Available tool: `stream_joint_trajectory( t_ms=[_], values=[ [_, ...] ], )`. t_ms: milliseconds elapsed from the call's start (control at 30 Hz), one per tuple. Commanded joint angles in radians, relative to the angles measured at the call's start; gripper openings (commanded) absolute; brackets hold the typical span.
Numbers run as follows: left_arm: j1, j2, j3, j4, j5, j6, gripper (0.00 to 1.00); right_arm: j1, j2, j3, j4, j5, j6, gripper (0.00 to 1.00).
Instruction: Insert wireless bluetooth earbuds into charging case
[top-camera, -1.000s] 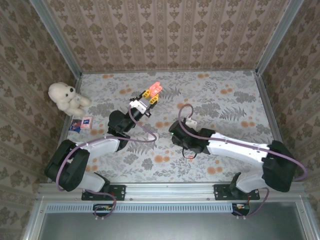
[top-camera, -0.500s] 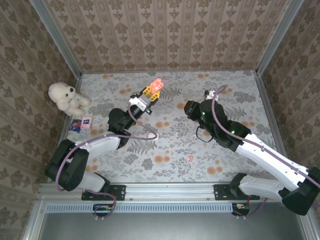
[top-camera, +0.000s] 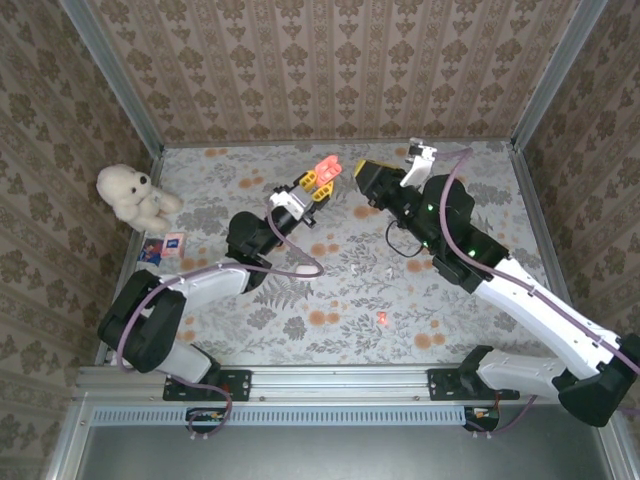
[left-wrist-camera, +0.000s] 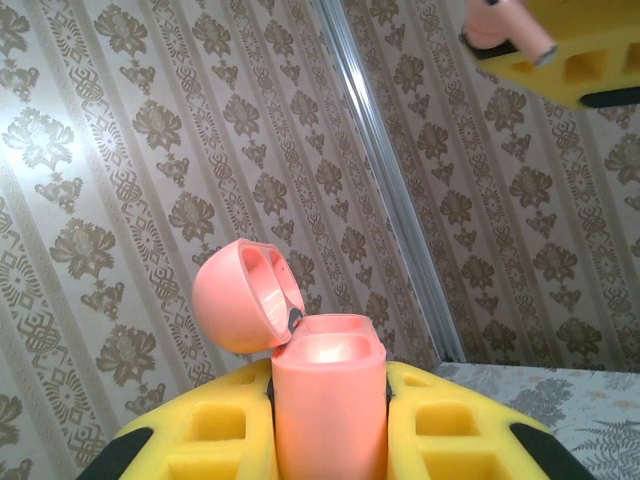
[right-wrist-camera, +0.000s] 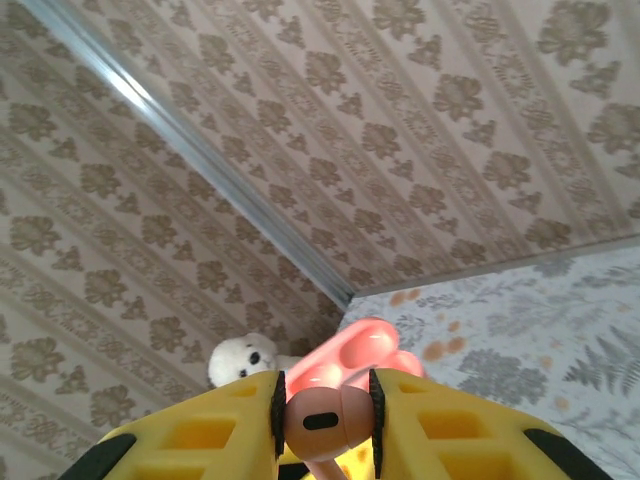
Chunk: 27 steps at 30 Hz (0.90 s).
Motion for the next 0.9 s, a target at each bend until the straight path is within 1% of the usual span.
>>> stream_joint_trajectory(
  t_ms=[0, 100, 233, 500, 867],
  values=[
    [-0.014, 0.014, 0.043, 0.03, -0.005, -0.036, 0.0, -0.005, 0.032, 0.015, 0.146, -0.097, -0.035, 0.3],
    [-0.023, 0.021, 0.057, 0.03, -0.012, -0.05, 0.0, -0.005, 0.056, 0.012, 0.199, -0.135, -0.037, 0.29],
    [-0.027, 0.025, 0.069, 0.03, -0.016, -0.059, 0.0, -0.006, 0.078, 0.004, 0.243, -0.153, -0.035, 0.29],
    [-0.03, 0.019, 0.076, 0.03, -0.022, -0.079, 0.0, -0.005, 0.116, -0.028, 0.304, -0.156, -0.008, 0.29],
    [-0.035, 0.012, 0.076, 0.03, -0.024, -0.082, 0.0, -0.006, 0.173, -0.036, 0.329, -0.149, 0.006, 0.29]
  ],
)
